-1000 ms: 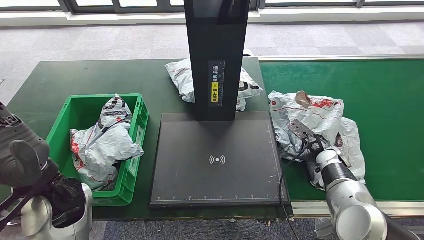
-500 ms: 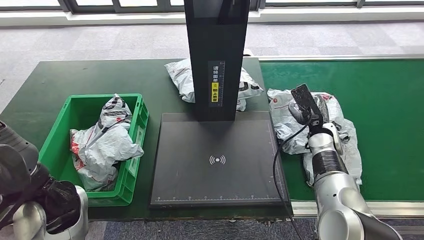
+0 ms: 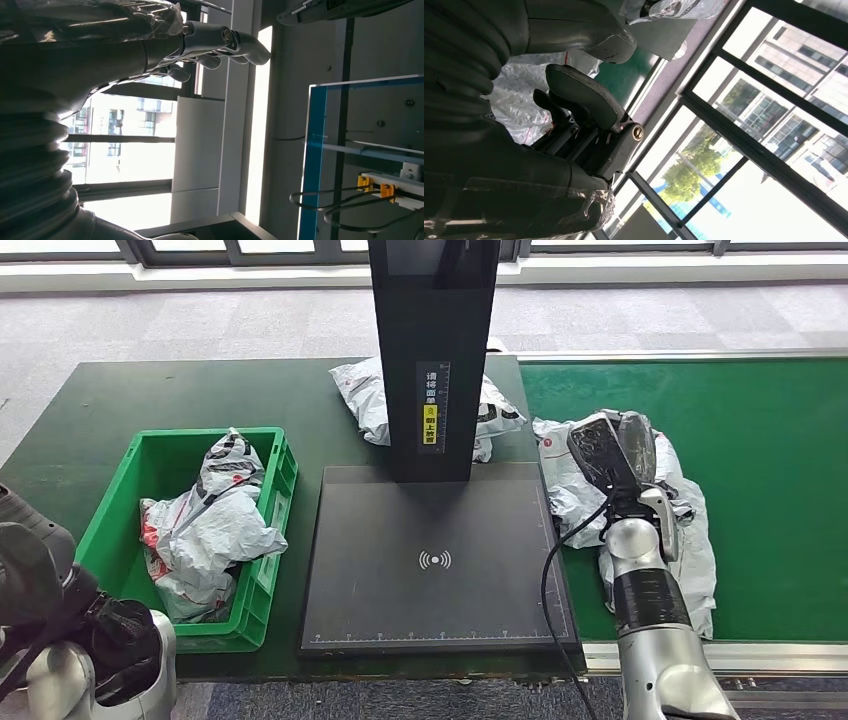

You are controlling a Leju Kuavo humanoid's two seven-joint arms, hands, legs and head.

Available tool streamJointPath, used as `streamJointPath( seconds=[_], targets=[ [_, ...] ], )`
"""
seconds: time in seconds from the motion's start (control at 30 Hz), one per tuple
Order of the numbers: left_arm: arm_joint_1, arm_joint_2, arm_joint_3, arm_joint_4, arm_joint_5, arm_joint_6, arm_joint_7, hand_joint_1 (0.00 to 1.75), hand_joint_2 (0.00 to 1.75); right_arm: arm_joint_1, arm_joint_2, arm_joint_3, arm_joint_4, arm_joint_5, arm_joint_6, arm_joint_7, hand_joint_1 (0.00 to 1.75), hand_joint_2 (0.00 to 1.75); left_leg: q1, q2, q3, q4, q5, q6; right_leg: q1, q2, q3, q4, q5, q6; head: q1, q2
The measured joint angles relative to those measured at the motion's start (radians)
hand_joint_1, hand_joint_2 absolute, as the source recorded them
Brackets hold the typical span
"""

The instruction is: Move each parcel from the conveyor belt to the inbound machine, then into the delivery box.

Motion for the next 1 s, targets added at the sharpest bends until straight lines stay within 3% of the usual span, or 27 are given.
streamJointPath(
  seconds=[0.2, 0.37, 0.5, 0.57, 0.7, 0.83, 0.93, 1.0],
  targets=[
    [0.000, 0.000, 0.000, 0.002, -0.001, 0.002, 0.000, 0.00, 1.75, 0.092, 0.000, 0.111, -0.189, -0.028, 0.012, 0.022, 1.75, 1.75, 0.000, 0.000, 0.000, 0.000, 0.000, 0.000, 0.000, 0.000, 0.000, 0.000, -0.001, 0.000, 0.000, 0.000],
    [0.000, 0.000, 0.000, 0.003, -0.001, 0.002, 0.000, 0.00, 1.75, 0.125, 0.000, 0.159, -0.262, -0.023, 0.016, 0.029, 1.75, 1.75, 0.000, 0.000, 0.000, 0.000, 0.000, 0.000, 0.000, 0.000, 0.000, 0.000, -0.001, 0.000, 0.000, 0.000],
    [0.000, 0.000, 0.000, 0.003, -0.001, 0.002, 0.000, 0.00, 1.75, 0.136, 0.000, 0.166, -0.287, -0.018, 0.013, 0.037, 0.00, 1.75, 0.000, 0.000, 0.000, 0.000, 0.000, 0.000, 0.000, 0.000, 0.000, 0.000, -0.001, 0.000, 0.000, 0.000],
    [0.000, 0.000, 0.000, 0.003, -0.001, 0.003, 0.000, 0.00, 1.75, 0.137, -0.001, 0.170, -0.290, 0.041, -0.014, 0.089, 0.00, 1.75, 0.000, 0.000, 0.000, 0.000, 0.000, 0.000, 0.000, 0.000, 0.000, 0.000, -0.001, 0.000, 0.000, 0.000],
    [0.004, 0.000, -0.001, 0.002, -0.004, 0.012, -0.001, 0.00, 1.75, 0.117, -0.011, 0.178, -0.248, 0.315, -0.149, 0.286, 0.00, 1.75, 0.000, 0.000, 0.000, 0.000, 0.000, 0.000, 0.000, 0.000, 0.000, 0.000, -0.001, 0.000, 0.000, 0.000],
    [0.005, 0.000, -0.002, 0.001, -0.004, 0.016, -0.001, 0.00, 1.75, 0.099, -0.021, 0.178, -0.203, 0.371, -0.179, 0.326, 0.00, 0.00, 0.000, 0.000, 0.000, 0.000, 0.000, 0.000, 0.000, 0.000, 0.000, 0.000, -0.001, 0.000, 0.000, 0.000],
    [0.005, 0.000, -0.003, 0.000, -0.004, 0.024, -0.001, 0.00, 1.75, 0.061, -0.042, 0.175, -0.117, 0.475, -0.208, 0.462, 0.00, 0.00, 0.000, 0.000, 0.000, 0.000, 0.000, 0.000, 0.000, 0.000, 0.000, 0.000, -0.001, 0.000, 0.000, 0.000],
    [0.005, 0.000, -0.007, -0.001, -0.004, 0.033, 0.000, 0.00, 1.75, 0.000, -0.073, 0.161, 0.024, 0.540, -0.277, 0.531, 0.00, 0.00, 0.000, 0.000, 0.000, 0.000, 0.000, 0.000, 0.000, 0.000, 0.000, 0.000, 0.000, 0.001, 0.000, 0.000]
  ],
)
